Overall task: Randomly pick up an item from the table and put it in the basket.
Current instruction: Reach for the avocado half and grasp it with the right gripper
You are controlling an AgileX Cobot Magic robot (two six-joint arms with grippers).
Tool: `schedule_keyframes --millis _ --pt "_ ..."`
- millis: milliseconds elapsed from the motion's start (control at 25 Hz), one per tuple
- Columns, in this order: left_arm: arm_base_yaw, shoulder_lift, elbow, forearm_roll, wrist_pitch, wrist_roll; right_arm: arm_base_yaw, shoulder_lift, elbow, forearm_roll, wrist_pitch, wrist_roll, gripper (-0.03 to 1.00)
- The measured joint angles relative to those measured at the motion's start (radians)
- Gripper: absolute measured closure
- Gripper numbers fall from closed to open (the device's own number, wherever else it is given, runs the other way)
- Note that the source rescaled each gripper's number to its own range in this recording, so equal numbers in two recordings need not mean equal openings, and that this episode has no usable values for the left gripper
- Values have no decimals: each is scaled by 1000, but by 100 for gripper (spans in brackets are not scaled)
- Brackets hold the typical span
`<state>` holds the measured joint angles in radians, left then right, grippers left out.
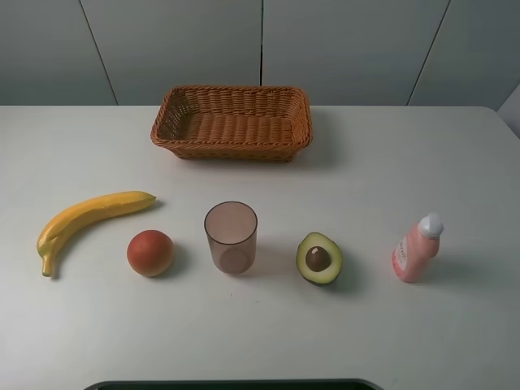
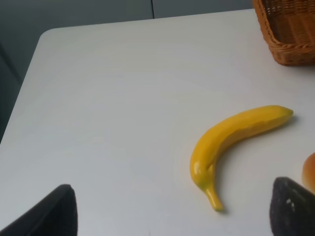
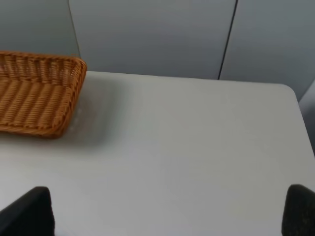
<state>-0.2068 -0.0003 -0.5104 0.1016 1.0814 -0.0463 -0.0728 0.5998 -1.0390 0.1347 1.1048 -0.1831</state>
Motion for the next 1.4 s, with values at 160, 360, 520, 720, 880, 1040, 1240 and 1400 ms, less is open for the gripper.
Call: schedule_keyframes --millis 160,360,520,720,880,1040,1240,1400 --pt "0 0 0 0 0 0 0 192 -121 90 0 -39 -3" --pt "0 0 0 0 0 0 96 387 -147 109 -4 -60 -3" --pt "0 0 0 0 0 0 268 537 -147 37 -24 0 -3" --pt "0 0 0 0 0 0 447 713 -147 -35 -64 111 -3" --pt "0 0 0 0 0 4 526 856 -147 -41 -85 196 -3" --pt "0 0 0 0 0 4 564 987 -108 -45 -123 278 -3" --pt "0 0 0 0 0 4 568 1087 38 -12 -293 317 -3" --pt "0 0 0 0 0 4 572 1105 148 33 -414 324 -3"
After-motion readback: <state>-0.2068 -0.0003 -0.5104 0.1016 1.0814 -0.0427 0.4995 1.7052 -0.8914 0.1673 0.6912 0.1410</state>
